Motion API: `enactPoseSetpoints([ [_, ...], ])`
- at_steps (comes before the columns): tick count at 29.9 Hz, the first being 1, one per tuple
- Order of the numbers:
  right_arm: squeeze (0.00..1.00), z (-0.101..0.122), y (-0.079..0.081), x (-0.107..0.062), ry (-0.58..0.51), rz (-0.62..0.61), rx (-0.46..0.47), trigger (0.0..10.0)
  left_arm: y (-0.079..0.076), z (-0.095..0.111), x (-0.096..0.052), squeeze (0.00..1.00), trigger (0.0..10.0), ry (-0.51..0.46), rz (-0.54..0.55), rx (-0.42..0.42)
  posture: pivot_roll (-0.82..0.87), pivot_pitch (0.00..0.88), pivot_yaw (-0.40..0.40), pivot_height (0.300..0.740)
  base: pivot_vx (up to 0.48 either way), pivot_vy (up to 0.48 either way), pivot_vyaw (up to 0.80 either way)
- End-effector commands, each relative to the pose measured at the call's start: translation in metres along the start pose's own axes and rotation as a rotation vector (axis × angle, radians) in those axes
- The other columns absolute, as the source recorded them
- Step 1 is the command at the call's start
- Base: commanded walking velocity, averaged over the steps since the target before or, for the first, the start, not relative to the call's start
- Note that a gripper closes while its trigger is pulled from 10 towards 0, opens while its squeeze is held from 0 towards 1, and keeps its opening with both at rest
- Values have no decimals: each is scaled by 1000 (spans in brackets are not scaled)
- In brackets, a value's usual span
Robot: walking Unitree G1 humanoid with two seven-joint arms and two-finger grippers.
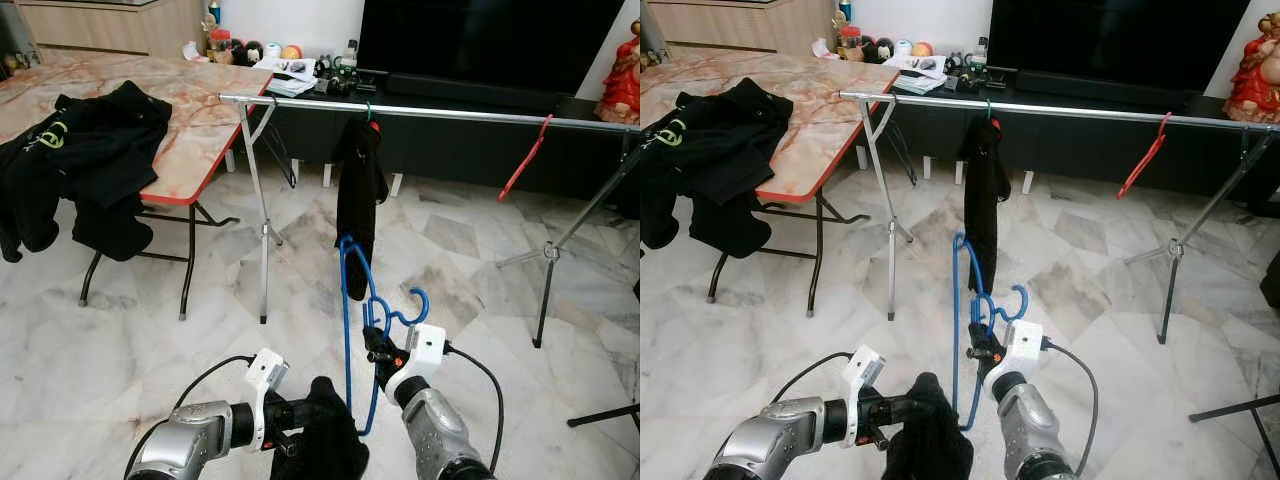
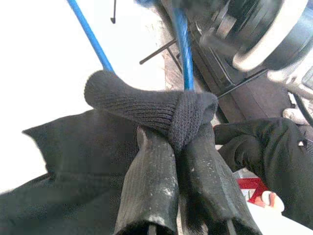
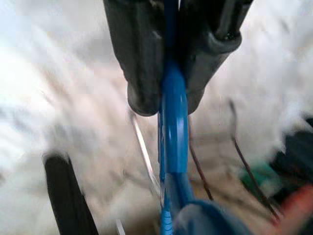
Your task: Hang hanger
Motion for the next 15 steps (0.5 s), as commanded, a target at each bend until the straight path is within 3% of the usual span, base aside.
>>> enactPoseSetpoints([
  [1, 0, -16, -6, -1, 103, -56, 74, 10000, -4, 6, -1, 0, 10000, -10, -11, 10, 138, 51, -48, 740, 0, 0, 0],
  [6, 0, -33, -16, -6, 201, -121, 155, 10000, -6, 10, 1, 0, 10000, -12, -5, 23, 134, 50, -49, 740, 0, 0, 0],
  [13, 0, -38, -15, -7, 226, -128, 184, 10000, -6, 10, 3, 0, 10000, -12, -6, 23, 134, 50, -49, 740, 0, 0, 0],
  [14, 0, -38, -15, -8, 226, -132, 198, 10000, -6, 10, 3, 0, 10000, -11, -7, 23, 134, 50, -48, 740, 0, 0, 0],
  [15, 0, -39, -15, -8, 226, -144, 269, 10000, -6, 9, 3, 0, 10000, -9, -5, 24, 134, 50, -48, 740, 0, 0, 0],
])
Point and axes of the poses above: a point about 5 cm out from each wrist's last joint towards the gripper, its own x axis pointing out of the wrist towards the gripper, its own z axis along the axis of the wrist's last joint, y = z × x, the point moved 6 cm from there along x, pointing out of the wrist towards the gripper, and after that the axes turned 9 degrees about -x, right-handed, at the moved point
